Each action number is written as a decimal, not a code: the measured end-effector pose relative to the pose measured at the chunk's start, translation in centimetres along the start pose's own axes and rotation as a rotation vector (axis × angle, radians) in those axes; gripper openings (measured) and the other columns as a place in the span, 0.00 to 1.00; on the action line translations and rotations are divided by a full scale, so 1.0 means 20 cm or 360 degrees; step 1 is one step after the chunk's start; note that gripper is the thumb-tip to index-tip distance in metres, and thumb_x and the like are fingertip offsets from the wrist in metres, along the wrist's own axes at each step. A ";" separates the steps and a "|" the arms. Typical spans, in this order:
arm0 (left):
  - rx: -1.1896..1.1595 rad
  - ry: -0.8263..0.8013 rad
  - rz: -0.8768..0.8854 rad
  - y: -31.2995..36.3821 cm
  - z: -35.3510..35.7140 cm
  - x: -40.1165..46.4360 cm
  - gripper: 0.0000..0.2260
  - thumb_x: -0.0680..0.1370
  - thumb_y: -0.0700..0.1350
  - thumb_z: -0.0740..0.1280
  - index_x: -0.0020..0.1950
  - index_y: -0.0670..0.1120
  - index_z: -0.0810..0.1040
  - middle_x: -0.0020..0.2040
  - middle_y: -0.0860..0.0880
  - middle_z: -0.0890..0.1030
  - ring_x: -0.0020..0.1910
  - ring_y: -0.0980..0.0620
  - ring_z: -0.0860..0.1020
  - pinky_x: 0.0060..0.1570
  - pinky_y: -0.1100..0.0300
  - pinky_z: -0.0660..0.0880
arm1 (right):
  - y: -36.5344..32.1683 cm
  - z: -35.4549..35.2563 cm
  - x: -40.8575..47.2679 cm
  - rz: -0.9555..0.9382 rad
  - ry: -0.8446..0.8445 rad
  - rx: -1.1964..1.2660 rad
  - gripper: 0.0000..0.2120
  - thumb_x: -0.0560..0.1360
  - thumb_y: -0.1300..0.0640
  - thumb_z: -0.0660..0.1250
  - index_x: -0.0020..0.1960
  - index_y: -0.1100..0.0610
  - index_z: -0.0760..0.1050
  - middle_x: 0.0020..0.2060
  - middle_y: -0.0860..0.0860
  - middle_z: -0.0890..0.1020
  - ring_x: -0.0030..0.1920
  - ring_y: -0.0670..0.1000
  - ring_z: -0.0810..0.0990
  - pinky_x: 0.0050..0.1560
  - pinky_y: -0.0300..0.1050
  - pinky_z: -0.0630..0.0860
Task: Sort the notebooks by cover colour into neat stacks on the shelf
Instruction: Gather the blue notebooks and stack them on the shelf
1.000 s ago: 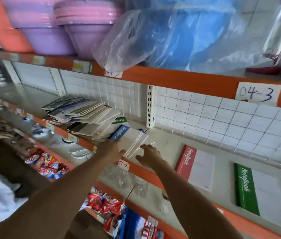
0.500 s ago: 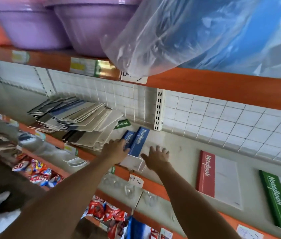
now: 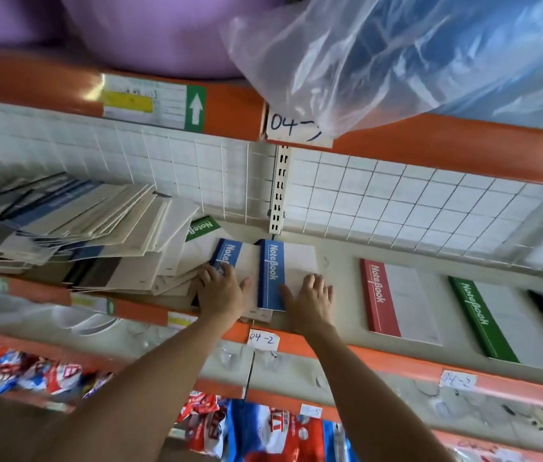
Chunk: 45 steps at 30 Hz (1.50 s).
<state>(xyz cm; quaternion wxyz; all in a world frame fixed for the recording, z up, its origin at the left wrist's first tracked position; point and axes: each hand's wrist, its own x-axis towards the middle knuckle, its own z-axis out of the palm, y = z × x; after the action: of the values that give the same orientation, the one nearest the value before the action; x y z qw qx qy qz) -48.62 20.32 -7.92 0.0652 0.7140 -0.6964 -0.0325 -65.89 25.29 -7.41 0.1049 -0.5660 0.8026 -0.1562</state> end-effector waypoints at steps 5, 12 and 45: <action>-0.0097 0.0189 0.0097 -0.04 0.01 0.01 0.33 0.77 0.67 0.60 0.72 0.45 0.68 0.61 0.37 0.73 0.59 0.40 0.70 0.56 0.48 0.69 | -0.05 0.01 -0.07 0.0213 0.0104 -0.0180 0.39 0.75 0.29 0.55 0.72 0.58 0.61 0.71 0.61 0.65 0.71 0.62 0.60 0.71 0.58 0.58; -0.0202 0.0526 0.0258 0.00 -0.01 0.00 0.39 0.65 0.52 0.79 0.70 0.39 0.69 0.55 0.41 0.73 0.48 0.41 0.75 0.40 0.49 0.75 | -0.06 -0.01 -0.08 0.0428 0.0146 -0.0273 0.47 0.67 0.22 0.58 0.67 0.61 0.65 0.61 0.61 0.73 0.61 0.61 0.70 0.62 0.55 0.66; -0.0889 0.0259 0.0159 -0.11 -0.06 0.01 0.07 0.81 0.44 0.63 0.57 0.42 0.71 0.53 0.40 0.82 0.46 0.40 0.81 0.34 0.56 0.65 | -0.18 -0.03 -0.04 0.1187 -0.0129 0.0591 0.49 0.43 0.31 0.78 0.58 0.55 0.74 0.51 0.54 0.82 0.52 0.57 0.81 0.55 0.54 0.80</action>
<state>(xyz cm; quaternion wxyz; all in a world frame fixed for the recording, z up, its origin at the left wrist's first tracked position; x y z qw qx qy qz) -46.36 20.20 -7.07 0.3162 0.6334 -0.6873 -0.1624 -62.64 25.06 -5.57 0.2860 -0.2137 0.9061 -0.2271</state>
